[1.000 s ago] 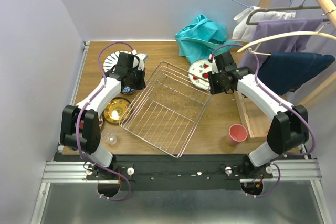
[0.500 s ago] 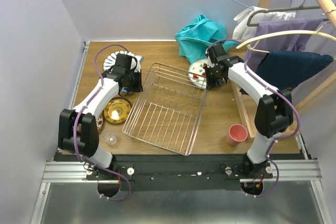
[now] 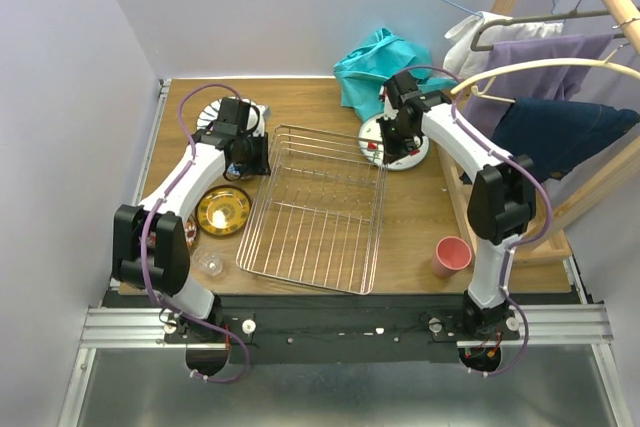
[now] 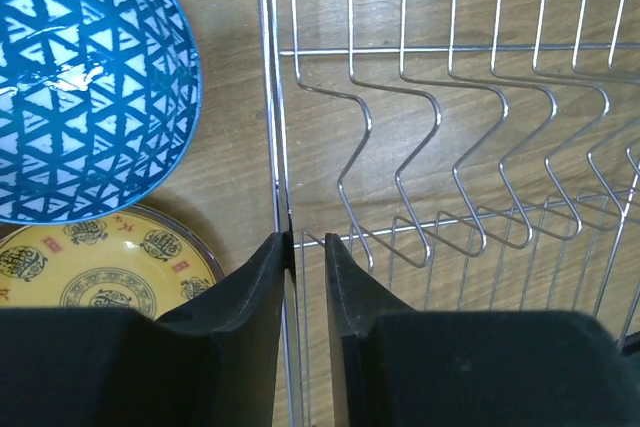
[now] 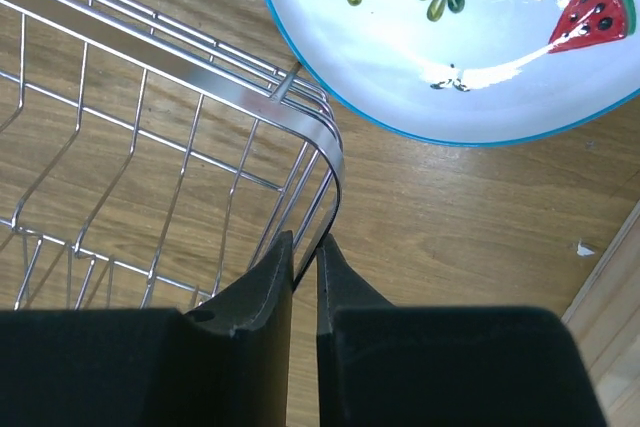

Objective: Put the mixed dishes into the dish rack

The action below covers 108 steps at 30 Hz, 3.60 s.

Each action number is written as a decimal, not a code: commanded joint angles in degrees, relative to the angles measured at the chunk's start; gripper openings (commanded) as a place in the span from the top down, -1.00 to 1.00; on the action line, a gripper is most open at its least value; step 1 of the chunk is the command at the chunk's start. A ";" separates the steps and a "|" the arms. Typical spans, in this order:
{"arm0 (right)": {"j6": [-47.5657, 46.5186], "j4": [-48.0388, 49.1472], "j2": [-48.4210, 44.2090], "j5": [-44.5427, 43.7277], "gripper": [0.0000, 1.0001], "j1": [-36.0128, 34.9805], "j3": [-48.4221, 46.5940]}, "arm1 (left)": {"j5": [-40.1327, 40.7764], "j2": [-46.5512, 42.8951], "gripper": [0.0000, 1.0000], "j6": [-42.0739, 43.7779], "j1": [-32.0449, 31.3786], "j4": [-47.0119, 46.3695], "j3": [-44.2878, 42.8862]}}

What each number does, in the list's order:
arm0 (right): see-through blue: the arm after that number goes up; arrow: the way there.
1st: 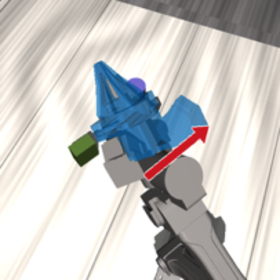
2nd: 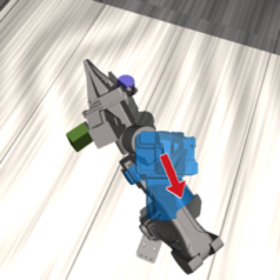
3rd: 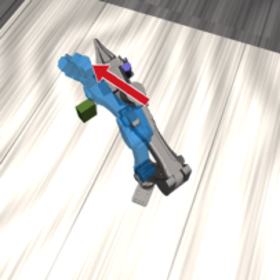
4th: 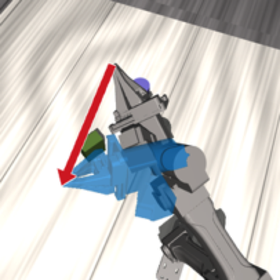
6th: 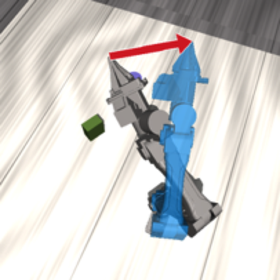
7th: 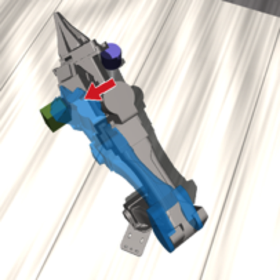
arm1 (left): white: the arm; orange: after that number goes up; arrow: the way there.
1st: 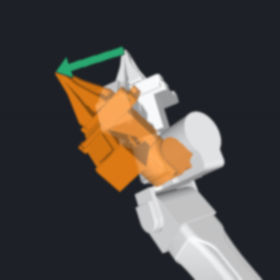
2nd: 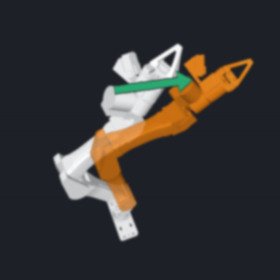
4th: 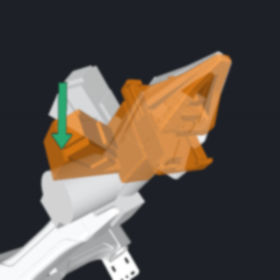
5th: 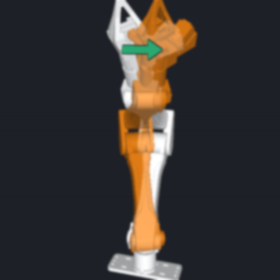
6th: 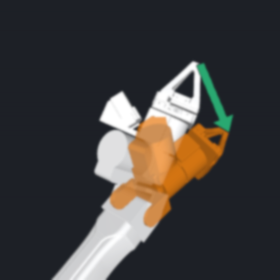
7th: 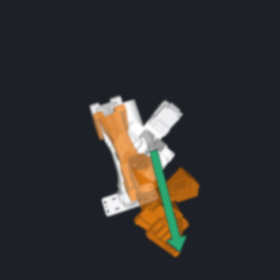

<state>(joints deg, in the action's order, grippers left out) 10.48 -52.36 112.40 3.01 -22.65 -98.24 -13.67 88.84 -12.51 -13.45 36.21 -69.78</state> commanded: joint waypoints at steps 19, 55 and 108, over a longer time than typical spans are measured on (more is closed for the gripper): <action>6.48 10.17 13.47 6.48 0.99 -0.37 -19.82 | -7.42 6.70 0.68 2.41 -0.96 -1.22 -11.44; 4.81 -3.80 5.37 15.10 0.99 -3.36 -18.74 | -14.89 0.98 1.00 -1.46 -1.14 5.89 -9.93; 4.73 -2.47 23.49 22.05 -0.18 -3.54 -36.59 | -15.16 8.99 -0.26 0.30 2.99 6.07 -14.95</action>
<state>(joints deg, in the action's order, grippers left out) 11.77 -68.99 136.75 14.22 -23.09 -134.56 -21.43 99.35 -11.64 -8.43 49.76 -82.04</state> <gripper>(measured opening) 0.546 0.583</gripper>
